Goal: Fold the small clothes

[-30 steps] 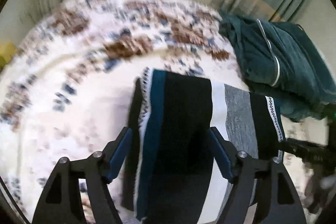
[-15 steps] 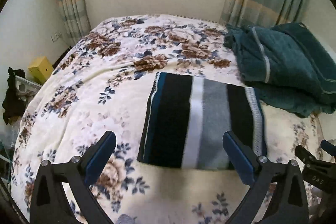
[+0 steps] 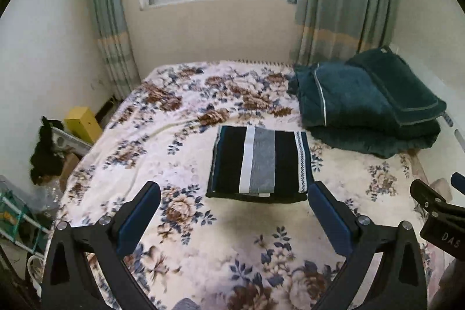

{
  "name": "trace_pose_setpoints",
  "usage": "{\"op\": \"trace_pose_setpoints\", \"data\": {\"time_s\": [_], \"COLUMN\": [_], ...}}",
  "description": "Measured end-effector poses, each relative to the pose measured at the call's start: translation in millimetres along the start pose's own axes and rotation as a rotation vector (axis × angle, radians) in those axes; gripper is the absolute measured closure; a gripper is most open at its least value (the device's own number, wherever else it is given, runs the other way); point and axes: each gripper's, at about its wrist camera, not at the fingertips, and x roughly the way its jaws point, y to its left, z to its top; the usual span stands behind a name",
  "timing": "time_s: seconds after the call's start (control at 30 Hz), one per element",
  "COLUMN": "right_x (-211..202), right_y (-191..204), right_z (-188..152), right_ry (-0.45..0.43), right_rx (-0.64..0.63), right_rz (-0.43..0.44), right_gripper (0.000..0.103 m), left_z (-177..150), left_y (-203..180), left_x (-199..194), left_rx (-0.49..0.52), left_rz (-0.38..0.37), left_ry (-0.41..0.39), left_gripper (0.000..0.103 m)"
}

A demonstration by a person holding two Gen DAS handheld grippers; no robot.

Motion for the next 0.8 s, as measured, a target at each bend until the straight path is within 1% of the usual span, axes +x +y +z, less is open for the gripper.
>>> {"op": "trace_pose_setpoints", "data": {"time_s": [0.07, 0.1, 0.17, 0.2, 0.4, 0.53, 0.63, 0.8], "right_x": [-39, -61, -97, -115, -204, -244, -269, -295], "right_y": [-6, -10, -17, -20, -36, -48, -55, -62], "right_z": [-5, -7, -12, -15, -31, -38, -45, -53], "right_ry": [-0.029, -0.044, -0.071, -0.088, -0.166, -0.2, -0.213, -0.23], "right_rx": [-0.003, -0.004, 0.001, 0.004, 0.009, 0.018, 0.023, 0.018], "right_rz": [0.004, 0.009, 0.018, 0.023, 0.04, 0.049, 0.057, 0.067], "right_gripper": [0.0, 0.0, 0.0, 0.0, 0.0, 0.0, 0.0, 0.0], "left_z": [0, 1, 0, 0, -3, -11, -16, -25], "left_y": [-2, -3, -3, -5, -7, -11, -12, -14], "left_x": [-28, -49, -72, -91, -156, -185, -198, -214], "left_rx": [0.002, 0.001, 0.005, 0.007, 0.02, 0.032, 0.033, 0.023], "left_rz": [-0.003, -0.003, -0.003, 0.001, -0.017, -0.01, -0.014, -0.014], "left_ry": [-0.026, -0.042, -0.063, -0.085, -0.139, -0.171, -0.182, -0.187], "left_gripper": [0.0, 0.0, 0.0, 0.0, 0.0, 0.0, 0.0, 0.0]}}
